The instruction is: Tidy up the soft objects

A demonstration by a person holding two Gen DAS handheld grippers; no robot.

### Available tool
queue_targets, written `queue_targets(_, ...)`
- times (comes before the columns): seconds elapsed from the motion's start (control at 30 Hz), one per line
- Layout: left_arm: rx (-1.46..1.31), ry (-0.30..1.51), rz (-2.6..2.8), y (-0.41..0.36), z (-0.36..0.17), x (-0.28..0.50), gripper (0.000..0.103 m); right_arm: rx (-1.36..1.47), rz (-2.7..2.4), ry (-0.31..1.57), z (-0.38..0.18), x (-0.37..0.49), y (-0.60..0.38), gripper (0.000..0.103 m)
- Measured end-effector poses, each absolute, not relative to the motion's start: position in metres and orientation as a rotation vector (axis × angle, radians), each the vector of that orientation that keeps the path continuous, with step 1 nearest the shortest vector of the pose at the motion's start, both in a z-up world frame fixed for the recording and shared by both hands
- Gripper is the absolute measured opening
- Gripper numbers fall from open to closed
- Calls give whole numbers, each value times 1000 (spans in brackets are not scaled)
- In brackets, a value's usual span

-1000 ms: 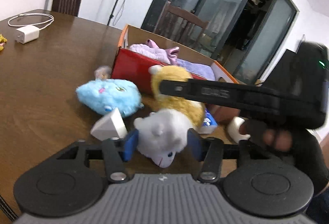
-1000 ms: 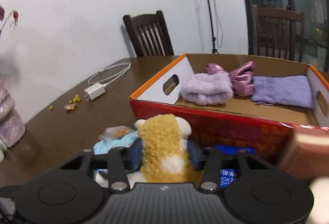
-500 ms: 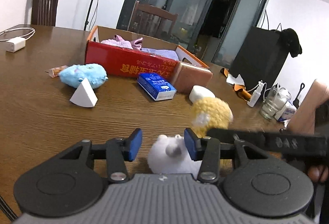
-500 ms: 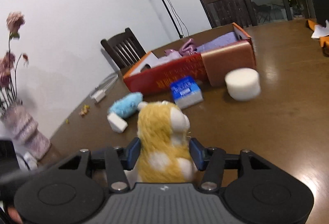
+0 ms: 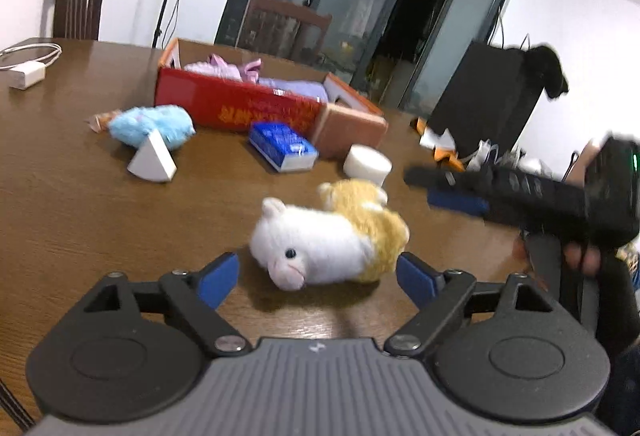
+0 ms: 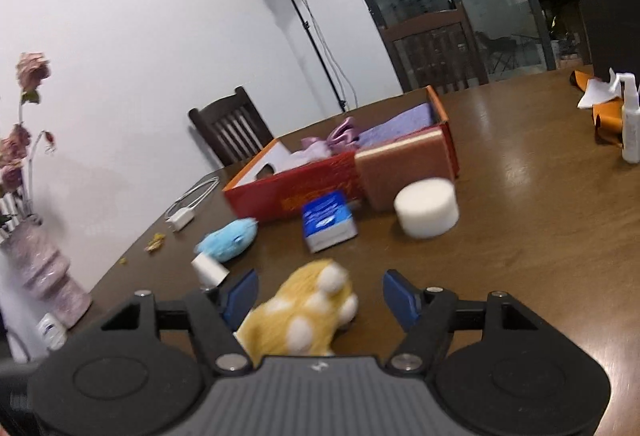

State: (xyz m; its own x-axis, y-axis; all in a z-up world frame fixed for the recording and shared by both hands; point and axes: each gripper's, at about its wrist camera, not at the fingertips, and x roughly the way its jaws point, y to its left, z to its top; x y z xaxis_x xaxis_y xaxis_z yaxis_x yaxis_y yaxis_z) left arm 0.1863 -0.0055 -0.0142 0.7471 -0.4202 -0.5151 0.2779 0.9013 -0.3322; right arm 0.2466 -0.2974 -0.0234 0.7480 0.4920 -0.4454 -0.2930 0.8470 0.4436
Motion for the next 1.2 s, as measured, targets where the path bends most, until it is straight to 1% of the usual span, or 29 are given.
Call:
queue_targets(0.03, -238, 624, -382, -8, -18, 189, 74, 357, 450, 586, -25, 254, -295, 69)
queue_targets(0.07, -236, 632, -382, -9, -20, 193, 63, 357, 458, 594, -29, 261, -293, 69)
queue_targets(0.1, -234, 641, -379, -9, -21, 197, 58, 355, 466, 605, -33, 269, -289, 68)
queue_targets(0.13, -232, 649, -371, -8, -24, 201, 49, 350, 464, 623, -37, 278, -285, 67)
queue_targets(0.17, -224, 654, -348, -5, -25, 206, 46, 340, 459, 632, -40, 285, -281, 64)
queue_targets(0.27, -215, 633, -215, 11, -28, 218, 46, 320, 465, 664, -49, 295, -271, 59)
queue_targets(0.43, -324, 631, -170, 40, -25, 225, 48, 374, 493, 671, -54, 271, -273, 58)
queue_targets(0.5, -370, 635, -205, 43, -23, 226, 53, 412, 488, 663, -53, 258, -280, 58)
queue_targets(0.63, -431, 647, -325, 29, -20, 232, 72, 444, 492, 653, -51, 244, -288, 59)
queue_targets(0.83, -425, 681, -352, 5, -26, 245, 73, 452, 487, 679, -61, 253, -288, 62)
queue_targets(0.93, -428, 677, -348, 5, -29, 247, 69, 482, 509, 685, -65, 258, -290, 62)
queue_targets(0.97, -435, 677, -348, 6, -29, 248, 63, 497, 519, 690, -67, 260, -291, 62)
queue_targets(1.03, -446, 685, -343, 9, -32, 252, 59, 539, 545, 702, -72, 265, -293, 59)
queue_targets(1.2, -494, 689, -350, 15, -38, 263, 59, 576, 586, 713, -76, 273, -292, 55)
